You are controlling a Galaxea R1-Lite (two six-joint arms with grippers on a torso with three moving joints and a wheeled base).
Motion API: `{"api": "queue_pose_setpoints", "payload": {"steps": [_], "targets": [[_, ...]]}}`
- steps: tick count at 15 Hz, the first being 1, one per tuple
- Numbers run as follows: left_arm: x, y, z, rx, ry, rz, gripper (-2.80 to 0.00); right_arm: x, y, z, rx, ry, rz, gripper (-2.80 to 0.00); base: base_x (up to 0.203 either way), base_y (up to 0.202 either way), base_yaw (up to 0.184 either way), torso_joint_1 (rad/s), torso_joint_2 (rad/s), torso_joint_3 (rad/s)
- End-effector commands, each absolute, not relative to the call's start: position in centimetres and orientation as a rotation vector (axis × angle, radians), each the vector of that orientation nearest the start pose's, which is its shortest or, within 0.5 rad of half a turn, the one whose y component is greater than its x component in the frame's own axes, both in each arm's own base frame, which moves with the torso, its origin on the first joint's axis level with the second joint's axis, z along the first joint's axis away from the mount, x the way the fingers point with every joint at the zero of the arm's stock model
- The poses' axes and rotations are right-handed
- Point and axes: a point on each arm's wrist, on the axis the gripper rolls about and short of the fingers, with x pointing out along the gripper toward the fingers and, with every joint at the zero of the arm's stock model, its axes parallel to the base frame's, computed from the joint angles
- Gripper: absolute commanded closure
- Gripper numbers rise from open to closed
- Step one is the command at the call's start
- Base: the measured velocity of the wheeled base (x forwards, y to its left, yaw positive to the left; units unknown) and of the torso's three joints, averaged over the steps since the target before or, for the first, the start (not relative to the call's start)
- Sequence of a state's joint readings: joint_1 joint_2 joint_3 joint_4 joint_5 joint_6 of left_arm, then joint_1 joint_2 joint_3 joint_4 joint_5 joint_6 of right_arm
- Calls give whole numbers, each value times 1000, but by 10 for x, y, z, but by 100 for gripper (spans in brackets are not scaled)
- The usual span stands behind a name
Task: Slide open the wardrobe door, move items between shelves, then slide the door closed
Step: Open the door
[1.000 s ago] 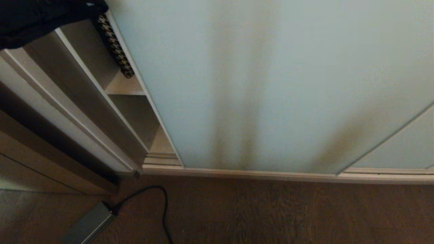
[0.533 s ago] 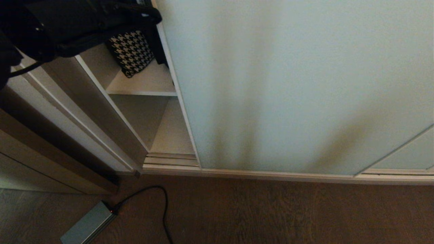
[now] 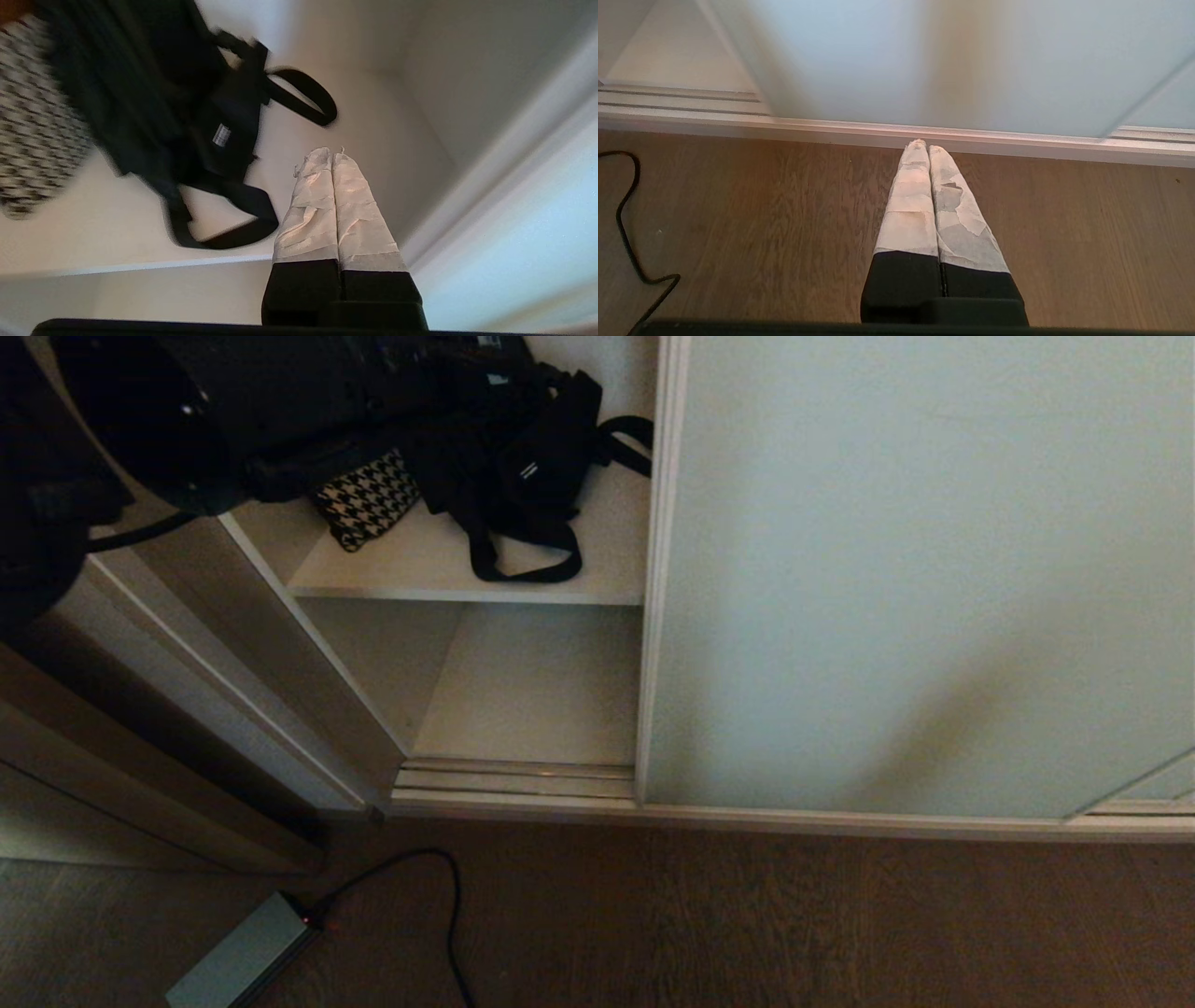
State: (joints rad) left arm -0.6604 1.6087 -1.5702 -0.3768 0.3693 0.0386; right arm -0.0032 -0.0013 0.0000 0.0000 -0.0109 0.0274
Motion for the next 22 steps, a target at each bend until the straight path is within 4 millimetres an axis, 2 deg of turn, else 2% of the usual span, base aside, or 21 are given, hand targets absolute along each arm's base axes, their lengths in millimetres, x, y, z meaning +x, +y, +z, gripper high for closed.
{"api": "queue_pose_setpoints", "payload": {"steps": [1,3,5,7,9,11,15,18,22], "targets": [[200,-139,422,-151,-360,-216,0,-23,0,75,28,-2,-14,0,0,0,0,0,0,0],[185,-116,410,-77,-307,-142,0,-23,0,75,28,-3,-14,0,0,0,0,0,0,0],[172,-91,390,5,-246,-33,0,-23,0,75,28,-3,-14,0,0,0,0,0,0,0],[157,-59,363,71,-182,118,0,-23,0,75,28,-3,-14,0,0,0,0,0,0,0],[130,-28,340,98,-154,274,0,-23,0,75,28,-3,-14,0,0,0,0,0,0,0],[96,-7,317,104,-152,400,0,-23,0,75,28,-2,-14,0,0,0,0,0,0,0],[34,11,273,87,-189,585,0,-23,0,75,28,-2,-14,0,0,0,0,0,0,0],[9,13,229,56,-186,660,0,-23,0,75,28,-3,-14,0,0,0,0,0,0,0],[-11,13,169,48,-162,672,0,-23,0,75,28,-3,-14,0,0,0,0,0,0,0]]}}
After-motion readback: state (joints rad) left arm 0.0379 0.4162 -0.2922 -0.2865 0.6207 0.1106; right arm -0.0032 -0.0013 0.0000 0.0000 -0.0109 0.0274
